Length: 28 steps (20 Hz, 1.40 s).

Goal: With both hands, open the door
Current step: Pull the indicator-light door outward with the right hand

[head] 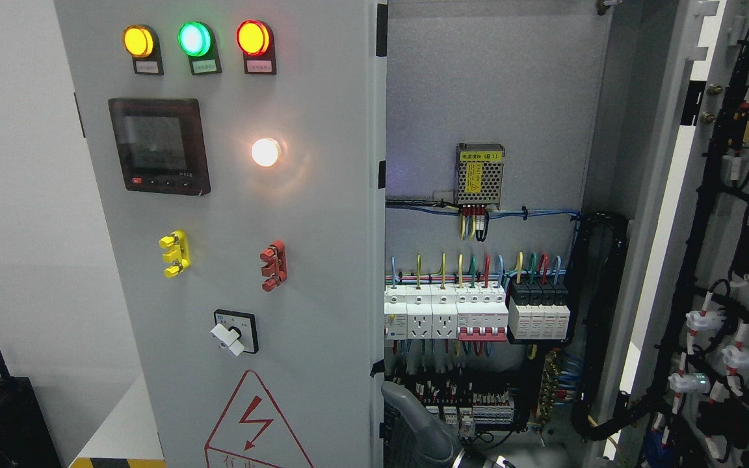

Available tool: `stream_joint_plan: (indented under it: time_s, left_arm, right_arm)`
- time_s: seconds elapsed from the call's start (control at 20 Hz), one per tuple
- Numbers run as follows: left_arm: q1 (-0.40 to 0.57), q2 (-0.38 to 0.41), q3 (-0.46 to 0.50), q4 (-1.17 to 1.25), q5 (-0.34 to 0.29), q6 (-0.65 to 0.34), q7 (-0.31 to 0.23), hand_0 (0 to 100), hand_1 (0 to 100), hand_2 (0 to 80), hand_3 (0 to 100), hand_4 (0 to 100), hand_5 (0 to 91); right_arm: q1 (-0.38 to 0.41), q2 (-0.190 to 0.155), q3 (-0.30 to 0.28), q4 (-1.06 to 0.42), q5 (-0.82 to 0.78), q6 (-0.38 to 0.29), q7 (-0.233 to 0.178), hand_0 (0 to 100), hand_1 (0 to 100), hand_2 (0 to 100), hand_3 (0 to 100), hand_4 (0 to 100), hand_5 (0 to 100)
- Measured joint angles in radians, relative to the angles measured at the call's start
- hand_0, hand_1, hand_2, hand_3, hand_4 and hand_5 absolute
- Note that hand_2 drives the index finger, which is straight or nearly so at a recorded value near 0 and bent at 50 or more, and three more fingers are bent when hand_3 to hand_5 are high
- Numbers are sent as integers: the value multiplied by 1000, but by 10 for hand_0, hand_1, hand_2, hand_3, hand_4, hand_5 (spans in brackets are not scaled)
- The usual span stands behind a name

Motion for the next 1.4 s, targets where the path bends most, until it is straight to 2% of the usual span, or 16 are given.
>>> stream_joint_plan:
  time_s: [1.1, 1.4]
  left_arm:
    - [0, 0, -7, 0, 0, 1, 0, 0, 0, 0, 0, 0, 0]
    - [0, 0, -10, 0, 0, 1, 1, 0, 0, 0, 0, 0, 0]
  right_arm:
    - [31, 0, 23, -58, -4, 0, 112, 381, 0, 0, 0, 0, 0]
    - [32, 0, 39, -62, -4, 1, 128, 381, 0, 0, 0, 0, 0]
